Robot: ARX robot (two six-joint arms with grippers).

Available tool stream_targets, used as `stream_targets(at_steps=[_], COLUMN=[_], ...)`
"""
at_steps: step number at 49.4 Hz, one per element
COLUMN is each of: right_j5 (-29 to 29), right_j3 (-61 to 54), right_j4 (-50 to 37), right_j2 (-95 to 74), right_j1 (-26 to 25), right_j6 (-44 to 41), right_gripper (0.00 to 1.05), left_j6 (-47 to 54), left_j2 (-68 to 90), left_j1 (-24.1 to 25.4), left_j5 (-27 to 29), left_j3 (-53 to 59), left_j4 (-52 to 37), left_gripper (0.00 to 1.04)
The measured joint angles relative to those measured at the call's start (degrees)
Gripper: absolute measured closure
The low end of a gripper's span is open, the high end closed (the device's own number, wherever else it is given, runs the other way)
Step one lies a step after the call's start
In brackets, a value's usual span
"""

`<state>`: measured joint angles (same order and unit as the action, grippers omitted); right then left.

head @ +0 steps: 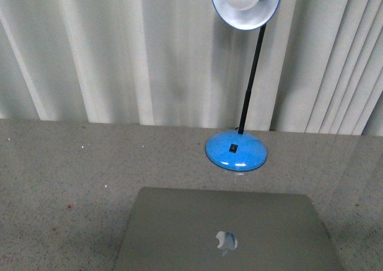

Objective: Close laptop

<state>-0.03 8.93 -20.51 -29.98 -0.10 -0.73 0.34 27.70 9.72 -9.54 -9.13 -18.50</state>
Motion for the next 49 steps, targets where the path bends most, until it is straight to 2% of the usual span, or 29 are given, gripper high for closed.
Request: stream_targets(at_steps=[7,10,14,42,46,49], right_j5=[-0.02,0.00,-0.09,-0.02,-0.02,0.00], right_j3=[-2.73,-3.72,-4.70,-8.57,-8.57,-8.57], right_j4=[0.87,1.57,2.71,8.57,9.99,15.26], right_j2=[4.02,5.55,7.69,18.14,19.74,23.45], right_j1=[0.02,0.02,0.02,0.04,0.04,0.04], right_j6=[0.02,0.07,0.07,0.11,0.11,0.11], right_gripper=[1.02,1.02,1.02,1.02,1.02,1.02], left_j6=[-0.22,-0.26,-0.35,-0.37,-0.39,-0.39], left_j2=[-3.91,-5.84,-8.00,-17.53,-24.41,-27.32], left_j1=[-2.71,-7.21,-9.60,-9.77,-9.77,-9.77], left_j5=[2.80,8.59,9.16,9.55,9.49,9.42], left_j3=[2.64,3.69,4.79,7.54,7.52,7.52], left_j4=[1.14,2.21,3.17,8.09,17.09,18.16], left_gripper=[1.01,1.01,1.01,1.01,1.01,1.01])
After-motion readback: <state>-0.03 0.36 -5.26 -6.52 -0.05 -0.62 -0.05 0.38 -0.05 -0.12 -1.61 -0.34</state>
